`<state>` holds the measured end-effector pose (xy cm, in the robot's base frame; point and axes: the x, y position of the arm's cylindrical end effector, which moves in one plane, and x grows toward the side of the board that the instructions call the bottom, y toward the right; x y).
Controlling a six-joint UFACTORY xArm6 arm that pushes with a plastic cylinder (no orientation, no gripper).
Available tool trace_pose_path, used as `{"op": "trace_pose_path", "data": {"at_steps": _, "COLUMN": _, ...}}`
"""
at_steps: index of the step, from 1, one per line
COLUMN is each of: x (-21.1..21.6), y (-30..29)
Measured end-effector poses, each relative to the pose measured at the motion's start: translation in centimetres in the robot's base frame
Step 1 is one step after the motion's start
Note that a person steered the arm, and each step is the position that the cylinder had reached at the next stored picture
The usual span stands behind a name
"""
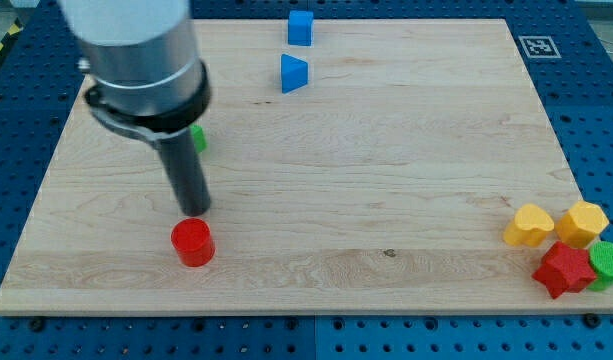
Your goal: Push the red circle to the right of the board
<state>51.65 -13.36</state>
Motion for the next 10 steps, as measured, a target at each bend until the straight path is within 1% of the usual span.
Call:
{"op": "trace_pose_path", "data": {"at_steps": 2, "x": 0.0, "y": -0.3}}
{"op": "trace_pose_path", "data": {"at_steps": 7, "x": -0.3, "y": -6.1}}
{"op": "trace_pose_path", "data": {"at_steps": 9, "x": 2.5, "y": -5.3}}
{"op": "trace_pose_path", "data": {"at_steps": 10, "x": 3.1, "y": -3.5}}
